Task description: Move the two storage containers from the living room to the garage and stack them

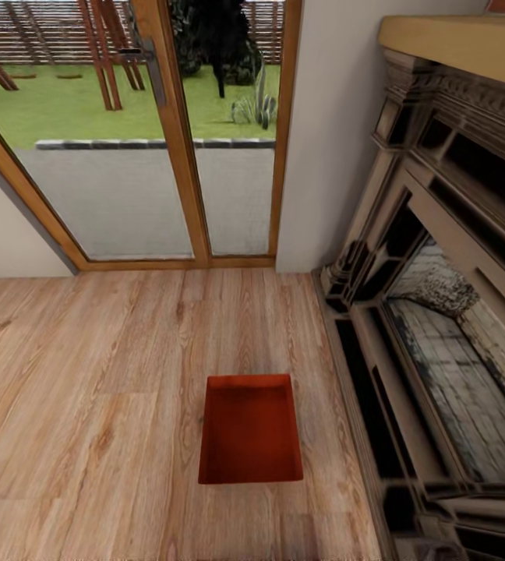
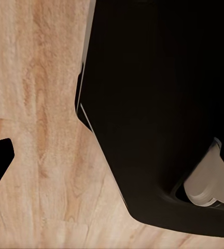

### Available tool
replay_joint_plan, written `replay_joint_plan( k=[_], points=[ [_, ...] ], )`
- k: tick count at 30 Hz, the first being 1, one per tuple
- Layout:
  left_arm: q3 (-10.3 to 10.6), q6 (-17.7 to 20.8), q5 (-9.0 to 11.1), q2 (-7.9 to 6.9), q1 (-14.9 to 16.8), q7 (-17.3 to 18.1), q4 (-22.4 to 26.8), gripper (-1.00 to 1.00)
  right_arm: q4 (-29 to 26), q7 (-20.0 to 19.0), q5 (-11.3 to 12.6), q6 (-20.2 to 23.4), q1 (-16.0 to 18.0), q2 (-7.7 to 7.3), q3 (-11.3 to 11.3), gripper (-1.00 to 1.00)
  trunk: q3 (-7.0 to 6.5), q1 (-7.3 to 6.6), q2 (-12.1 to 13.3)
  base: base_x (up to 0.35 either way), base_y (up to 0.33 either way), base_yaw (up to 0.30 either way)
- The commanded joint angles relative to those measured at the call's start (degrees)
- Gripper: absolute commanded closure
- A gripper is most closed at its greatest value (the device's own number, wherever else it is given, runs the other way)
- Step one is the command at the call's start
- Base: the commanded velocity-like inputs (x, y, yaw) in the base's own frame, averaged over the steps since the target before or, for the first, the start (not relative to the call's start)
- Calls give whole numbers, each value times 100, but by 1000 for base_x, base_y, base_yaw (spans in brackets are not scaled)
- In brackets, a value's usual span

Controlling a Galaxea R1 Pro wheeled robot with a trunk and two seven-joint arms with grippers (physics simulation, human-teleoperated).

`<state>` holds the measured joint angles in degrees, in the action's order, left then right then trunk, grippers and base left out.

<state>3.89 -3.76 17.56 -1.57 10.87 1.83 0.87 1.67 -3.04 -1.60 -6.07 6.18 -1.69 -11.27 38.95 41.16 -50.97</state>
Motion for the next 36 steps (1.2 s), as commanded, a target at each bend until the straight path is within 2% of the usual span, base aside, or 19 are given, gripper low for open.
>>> replay_joint_plan(
  k=[1,28,36],
  points=[
    [40,-20,55,-1,3,19,-8,-100,18,-12,-16,-35,6,0,-15,-100,13,0,-3,0,0,0],
    [41,-20,57,-1,3,19,-8,-100,18,-18,-16,-35,6,-4,-15,-100,258,0,-3,0,0,0],
    [5,-2,89,0,3,28,-18,-100,13,-12,-49,-58,6,-7,-30,-100,277,0,-3,0,0,0]
  ],
)
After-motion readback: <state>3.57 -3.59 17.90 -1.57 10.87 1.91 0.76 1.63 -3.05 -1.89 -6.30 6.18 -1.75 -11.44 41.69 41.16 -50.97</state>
